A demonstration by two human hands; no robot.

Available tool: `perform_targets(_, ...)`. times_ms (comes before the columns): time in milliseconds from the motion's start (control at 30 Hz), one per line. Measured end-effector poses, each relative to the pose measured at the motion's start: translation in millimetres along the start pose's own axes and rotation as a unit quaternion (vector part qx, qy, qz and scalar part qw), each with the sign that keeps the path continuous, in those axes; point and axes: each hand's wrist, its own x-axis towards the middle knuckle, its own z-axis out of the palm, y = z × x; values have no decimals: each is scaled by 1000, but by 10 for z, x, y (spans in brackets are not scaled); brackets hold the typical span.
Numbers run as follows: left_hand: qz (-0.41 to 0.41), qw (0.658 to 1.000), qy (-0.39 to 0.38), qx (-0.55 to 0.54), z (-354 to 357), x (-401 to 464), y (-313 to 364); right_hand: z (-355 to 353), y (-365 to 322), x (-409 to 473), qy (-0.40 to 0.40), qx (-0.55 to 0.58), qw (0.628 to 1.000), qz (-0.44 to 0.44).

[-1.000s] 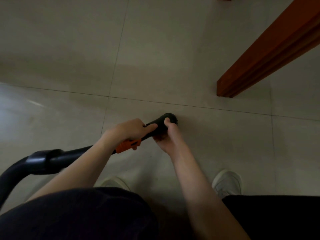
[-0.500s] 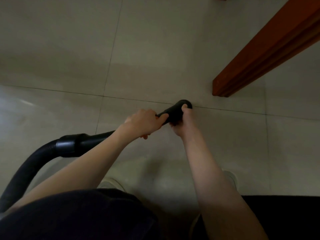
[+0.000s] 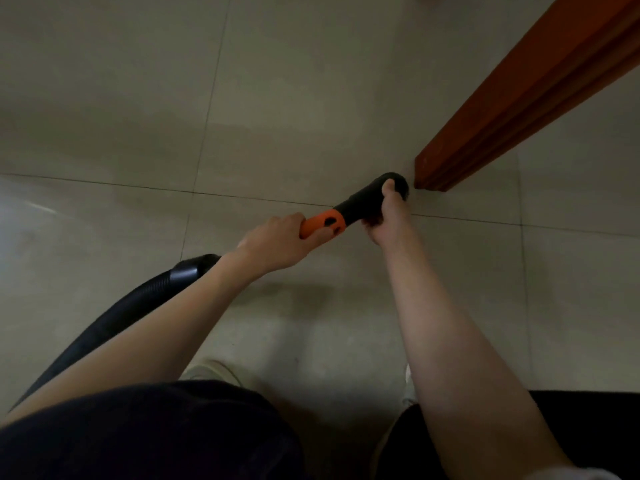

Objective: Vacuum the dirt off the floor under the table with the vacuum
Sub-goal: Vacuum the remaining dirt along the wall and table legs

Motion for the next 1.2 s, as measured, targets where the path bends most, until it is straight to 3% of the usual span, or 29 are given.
perform_targets(233, 41, 999, 35, 5, -99, 109, 20, 166, -367, 156, 62, -85, 993, -51)
perform_targets(467, 43, 999, 19, -15, -181, 301, 120, 213, -462, 279, 77, -71, 992, -66)
perform_targets(800, 68, 994, -18, -85, -461, 523, 60, 293, -424, 311, -84, 121, 989, -18)
perform_targets(1200, 60, 996, -6, -64, -224, 249, -46, 132, -38, 340, -50, 125, 988, -71)
